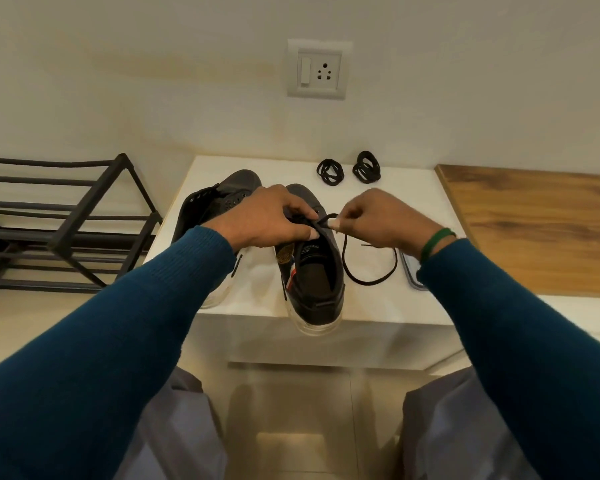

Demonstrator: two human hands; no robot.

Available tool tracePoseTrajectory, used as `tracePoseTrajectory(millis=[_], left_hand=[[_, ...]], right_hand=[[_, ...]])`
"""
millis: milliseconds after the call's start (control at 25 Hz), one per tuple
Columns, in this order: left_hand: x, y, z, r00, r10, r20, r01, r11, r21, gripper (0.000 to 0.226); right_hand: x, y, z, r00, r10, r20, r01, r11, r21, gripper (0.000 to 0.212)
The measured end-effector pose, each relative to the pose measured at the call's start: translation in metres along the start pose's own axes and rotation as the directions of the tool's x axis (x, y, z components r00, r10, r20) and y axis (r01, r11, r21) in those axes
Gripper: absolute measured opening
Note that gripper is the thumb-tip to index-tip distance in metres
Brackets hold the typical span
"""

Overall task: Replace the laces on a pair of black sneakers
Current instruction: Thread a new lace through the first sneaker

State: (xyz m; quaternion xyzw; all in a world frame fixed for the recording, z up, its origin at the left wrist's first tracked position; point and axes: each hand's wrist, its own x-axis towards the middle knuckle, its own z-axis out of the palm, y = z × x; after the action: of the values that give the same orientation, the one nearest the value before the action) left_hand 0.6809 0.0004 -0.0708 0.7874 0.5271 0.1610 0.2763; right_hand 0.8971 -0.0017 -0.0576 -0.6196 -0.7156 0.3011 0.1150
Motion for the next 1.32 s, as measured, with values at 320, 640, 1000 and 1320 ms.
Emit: tracePoseTrajectory(millis=[320,640,1000,1320], left_hand=[[0.005,-0.004,0.002,0.999,-0.031,0.016,0.032,0.998,-0.049,0.027],[0.007,-0.003,0.004,0.999,-0.038,-0.005,0.038,0.998,-0.048,0.025],[-0.002,0.013,0.007,0.998,-0.07,0.003,0.07,0.997,-0.018,0.031],[-0.004,0.022,0.009,0.978,-0.194,-0.079,0.196,0.98,0.023,0.018]], right_hand=[[-0.015,0.01,-0.039,0.961,-0.175,-0.214,0.231,0.085,0.969,0.022],[-0.007,0.013,0.043,0.981,0.171,0.091,-0.176,0.983,0.053,0.02],[0.046,0.032,0.006,0.967,0.247,-0.055,-0.242,0.966,0.093,0.013],[0.081,0.05,0.032,0.967,-0.228,-0.111,0.106,0.761,-0.64,0.021]])
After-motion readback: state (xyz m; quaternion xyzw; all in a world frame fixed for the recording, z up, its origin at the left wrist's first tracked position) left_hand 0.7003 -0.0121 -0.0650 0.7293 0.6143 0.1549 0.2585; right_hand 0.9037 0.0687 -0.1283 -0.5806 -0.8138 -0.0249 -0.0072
